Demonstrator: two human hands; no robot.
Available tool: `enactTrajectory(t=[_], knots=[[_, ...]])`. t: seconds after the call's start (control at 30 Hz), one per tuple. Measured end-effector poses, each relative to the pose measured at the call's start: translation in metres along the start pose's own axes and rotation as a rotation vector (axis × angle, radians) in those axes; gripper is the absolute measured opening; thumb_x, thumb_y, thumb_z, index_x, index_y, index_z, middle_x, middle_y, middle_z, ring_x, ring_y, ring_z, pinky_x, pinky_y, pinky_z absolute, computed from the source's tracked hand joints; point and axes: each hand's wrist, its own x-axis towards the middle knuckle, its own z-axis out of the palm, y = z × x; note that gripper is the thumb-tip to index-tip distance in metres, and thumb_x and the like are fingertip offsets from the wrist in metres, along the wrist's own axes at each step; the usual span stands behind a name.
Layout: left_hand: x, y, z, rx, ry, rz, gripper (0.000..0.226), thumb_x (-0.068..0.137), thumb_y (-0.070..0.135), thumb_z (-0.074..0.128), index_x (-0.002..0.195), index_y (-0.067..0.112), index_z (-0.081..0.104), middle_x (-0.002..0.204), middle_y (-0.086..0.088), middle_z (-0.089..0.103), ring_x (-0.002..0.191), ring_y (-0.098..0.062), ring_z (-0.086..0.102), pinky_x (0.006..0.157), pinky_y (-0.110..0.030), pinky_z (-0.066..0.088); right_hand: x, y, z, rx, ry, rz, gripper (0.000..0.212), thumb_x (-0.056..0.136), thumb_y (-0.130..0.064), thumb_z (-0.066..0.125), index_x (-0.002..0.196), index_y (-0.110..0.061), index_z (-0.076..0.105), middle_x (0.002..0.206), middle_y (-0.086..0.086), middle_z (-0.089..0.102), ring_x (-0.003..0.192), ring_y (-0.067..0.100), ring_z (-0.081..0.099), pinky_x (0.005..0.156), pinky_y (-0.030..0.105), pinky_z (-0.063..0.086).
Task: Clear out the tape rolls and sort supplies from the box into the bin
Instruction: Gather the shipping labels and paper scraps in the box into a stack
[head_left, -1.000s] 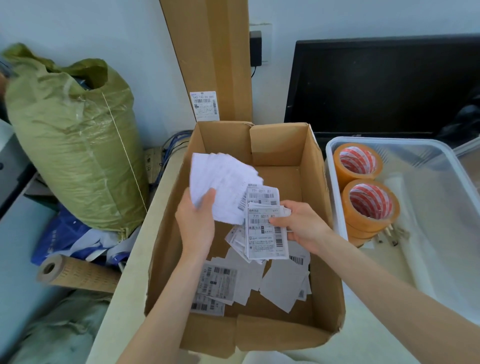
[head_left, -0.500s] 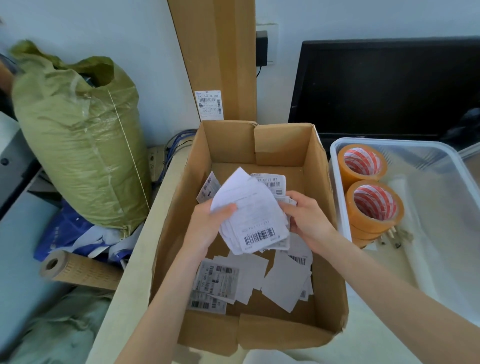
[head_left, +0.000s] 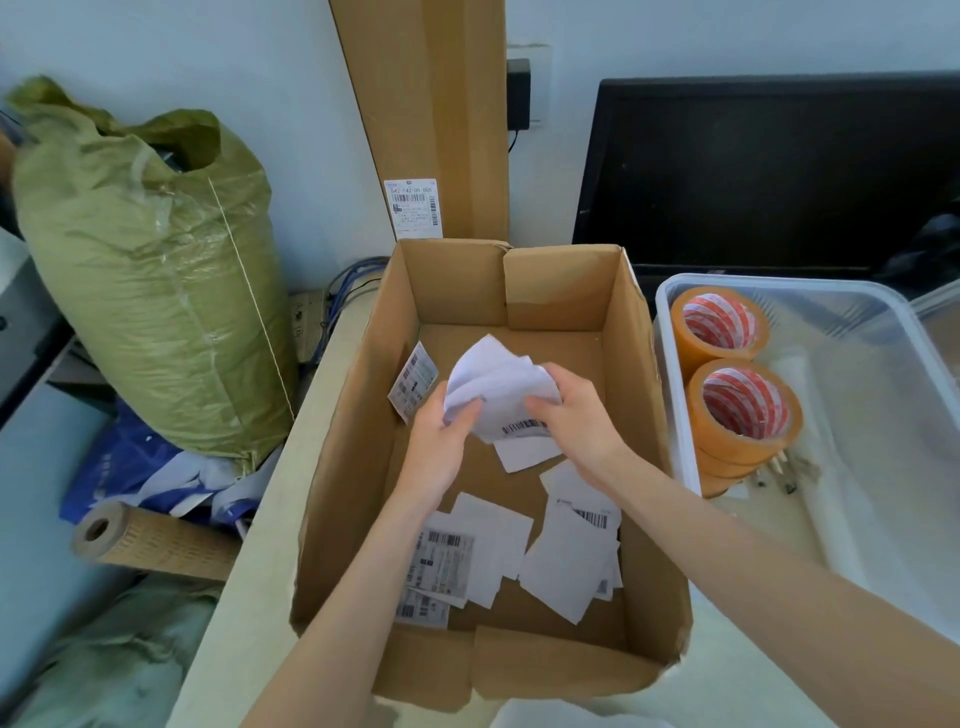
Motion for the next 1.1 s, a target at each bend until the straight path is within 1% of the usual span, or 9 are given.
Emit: enactTrajectory(t=[0.13, 0.3, 0.47, 0.6, 0.67, 0.77, 0.9, 1.0, 1.1], knots=[[0.007, -0.015, -0.006, 0.044, 0.015, 0.009, 0.025, 0.094, 0.013, 0.055, 0.117, 0.024, 0.053, 0.116, 0.003, 0.056, 0.108, -0.010, 0.052, 0.073, -0.007, 0.044, 0.026, 0.025, 0.011, -0.200, -0.017, 0.061, 0.035, 0.081, 0.013, 0.044, 0.093, -0.018, 0.056, 0.089, 0.001, 0.057, 0.086, 0.018, 0.053, 0.062, 0.022, 0.041], [0.010, -0.035, -0.003, 0.025, -0.034, -0.115, 0.047, 0.091, 0.013, 0.060, 0.133, 0.025, 0.043, 0.128, 0.005, 0.051, 0.106, -0.003, 0.051, 0.071, -0.009, 0.041, 0.036, 0.060, 0.021, -0.263, -0.032, 0.258, 0.042, 0.085, 0.011, 0.045, 0.110, -0.022, 0.051, 0.105, 0.005, 0.056, 0.095, 0.022, 0.054, 0.064, 0.024, 0.043], [0.016, -0.033, 0.003, -0.083, 0.037, -0.116, 0.044, 0.093, 0.005, 0.053, 0.128, 0.028, 0.044, 0.129, 0.002, 0.049, 0.101, -0.004, 0.052, 0.066, -0.011, 0.047, 0.037, 0.057, 0.021, -0.299, 0.006, 0.167, 0.030, 0.089, 0.006, 0.040, 0.104, -0.019, 0.049, 0.083, -0.005, 0.052, 0.083, 0.020, 0.052, 0.059, 0.027, 0.045], [0.009, -0.043, 0.010, -0.099, -0.022, -0.189, 0.073, 0.091, -0.005, 0.044, 0.148, 0.031, 0.016, 0.134, 0.010, 0.036, 0.112, -0.008, 0.048, 0.071, -0.019, 0.052, 0.033, 0.056, 0.024, -0.271, -0.092, 0.197, 0.037, 0.085, 0.013, 0.041, 0.101, -0.019, 0.053, 0.077, -0.007, 0.049, 0.072, 0.010, 0.048, 0.054, 0.023, 0.039], [0.006, -0.045, 0.013, -0.025, -0.043, -0.143, 0.063, 0.092, -0.003, 0.042, 0.145, 0.026, 0.026, 0.131, 0.006, 0.047, 0.107, -0.010, 0.053, 0.067, -0.018, 0.052, 0.030, 0.055, 0.026, -0.234, -0.068, 0.177, 0.040, 0.086, 0.013, 0.039, 0.102, -0.019, 0.056, 0.081, -0.005, 0.053, 0.078, 0.015, 0.052, 0.056, 0.022, 0.040], [0.003, -0.042, 0.011, -0.011, 0.069, -0.006, 0.050, 0.090, -0.002, 0.047, 0.133, 0.024, 0.043, 0.116, 0.010, 0.053, 0.106, -0.011, 0.053, 0.078, -0.021, 0.055, 0.027, 0.048, 0.027, -0.112, 0.003, 0.113, 0.035, 0.088, 0.007, 0.038, 0.106, -0.011, 0.062, 0.093, 0.002, 0.059, 0.088, 0.019, 0.054, 0.058, 0.021, 0.045], [0.005, -0.042, 0.008, -0.033, 0.100, -0.006, 0.060, 0.088, -0.008, 0.047, 0.138, 0.025, 0.035, 0.124, 0.009, 0.046, 0.114, -0.009, 0.049, 0.086, -0.018, 0.051, 0.027, 0.050, 0.026, -0.145, -0.006, 0.138, 0.042, 0.084, 0.014, 0.041, 0.106, -0.015, 0.063, 0.105, 0.004, 0.058, 0.098, 0.022, 0.052, 0.057, 0.020, 0.044], [0.006, -0.046, 0.009, -0.039, 0.034, -0.131, 0.068, 0.092, -0.007, 0.043, 0.146, 0.025, 0.020, 0.132, 0.005, 0.037, 0.120, -0.012, 0.042, 0.100, -0.031, 0.046, 0.029, 0.061, 0.028, -0.188, -0.037, 0.189, 0.042, 0.083, 0.015, 0.038, 0.084, -0.020, 0.061, 0.085, 0.004, 0.059, 0.081, 0.021, 0.053, 0.049, 0.019, 0.040], [0.004, -0.047, 0.011, -0.013, 0.056, -0.108, 0.051, 0.092, -0.005, 0.040, 0.135, 0.024, 0.036, 0.128, -0.003, 0.046, 0.104, -0.009, 0.051, 0.081, -0.021, 0.052, 0.031, 0.063, 0.028, -0.195, -0.012, 0.232, 0.041, 0.084, 0.011, 0.035, 0.098, -0.013, 0.064, 0.087, 0.008, 0.061, 0.082, 0.026, 0.056, 0.054, 0.024, 0.042]])
